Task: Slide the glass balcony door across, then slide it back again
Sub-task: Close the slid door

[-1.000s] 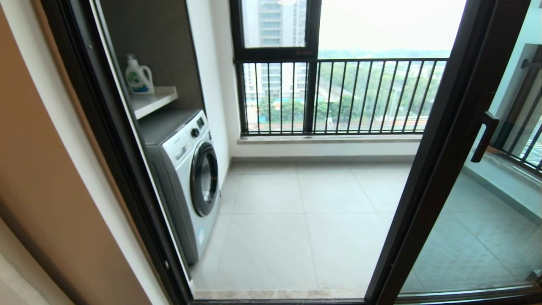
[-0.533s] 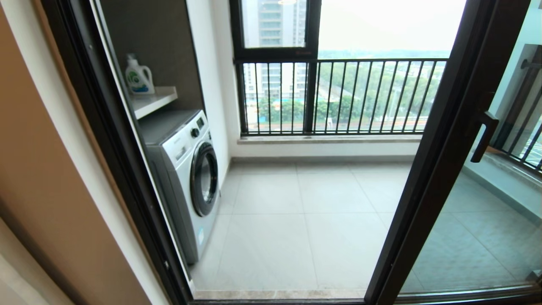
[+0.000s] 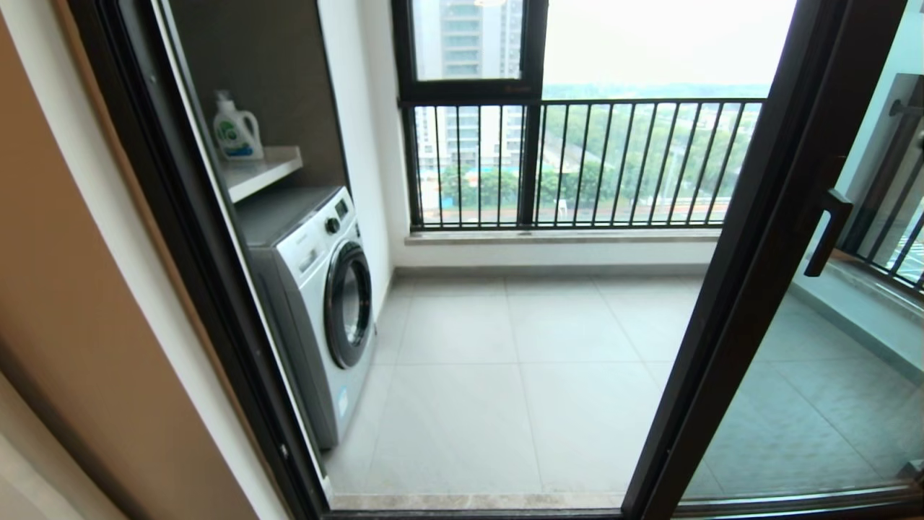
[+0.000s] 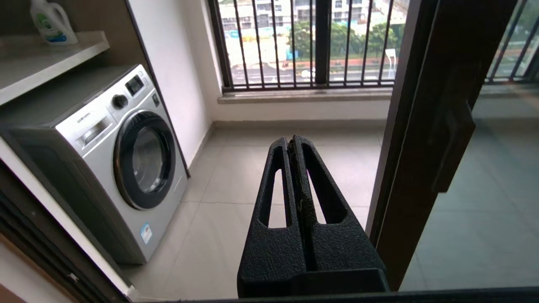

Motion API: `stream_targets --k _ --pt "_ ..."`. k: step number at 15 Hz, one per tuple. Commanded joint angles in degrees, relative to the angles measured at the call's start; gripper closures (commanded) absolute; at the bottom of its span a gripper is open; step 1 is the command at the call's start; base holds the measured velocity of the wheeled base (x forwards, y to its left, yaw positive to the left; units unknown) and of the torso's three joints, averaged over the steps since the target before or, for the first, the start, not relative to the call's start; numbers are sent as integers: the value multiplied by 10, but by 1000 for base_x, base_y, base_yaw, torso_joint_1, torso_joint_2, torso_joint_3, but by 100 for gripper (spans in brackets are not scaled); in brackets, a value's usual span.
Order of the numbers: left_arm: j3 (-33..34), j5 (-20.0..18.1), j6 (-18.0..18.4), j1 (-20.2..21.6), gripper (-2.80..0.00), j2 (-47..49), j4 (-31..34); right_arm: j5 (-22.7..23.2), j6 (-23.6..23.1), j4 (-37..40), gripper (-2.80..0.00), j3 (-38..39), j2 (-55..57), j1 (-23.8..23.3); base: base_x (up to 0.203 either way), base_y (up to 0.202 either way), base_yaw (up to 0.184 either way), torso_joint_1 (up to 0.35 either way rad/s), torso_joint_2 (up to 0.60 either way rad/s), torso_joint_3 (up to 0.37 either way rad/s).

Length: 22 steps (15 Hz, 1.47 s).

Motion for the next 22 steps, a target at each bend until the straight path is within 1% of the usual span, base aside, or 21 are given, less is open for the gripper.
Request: stream_targets --k 1,3,5,7,10,14,15,17,20,22 --pt "0 0 0 0 0 1 0 -6 4 0 0 17 17 -13 0 0 0 0 0 0" --pt "0 0 0 0 0 1 0 -17 1 -1 0 15 34 -17 0 0 0 0 0 0" --pt "0 0 0 0 0 1 0 -62 -2 -1 0 17 45 -16 0 0 0 0 0 0" --pt "0 0 0 0 0 1 0 -93 -16 -1 0 16 64 -16 0 0 0 0 0 0" --pt "0 0 0 0 0 1 0 -174 -29 -9 0 10 96 -17 0 0 0 0 0 0" --pt "0 0 0 0 0 1 0 -290 -83 -16 0 8 114 -25 0 0 0 0 0 0" --pt "0 0 0 0 0 1 0 -300 -91 -17 0 8 122 -39 0 0 0 0 0 0" --pt "0 0 0 0 0 1 0 -305 -101 -24 0 7 141 -70 0 0 0 0 0 0" --pt "0 0 0 0 0 1 0 -305 -103 -32 0 12 146 -74 0 0 0 0 0 0" --pt "0 0 0 0 0 1 0 -306 -115 -31 0 15 146 -75 0 0 0 0 0 0"
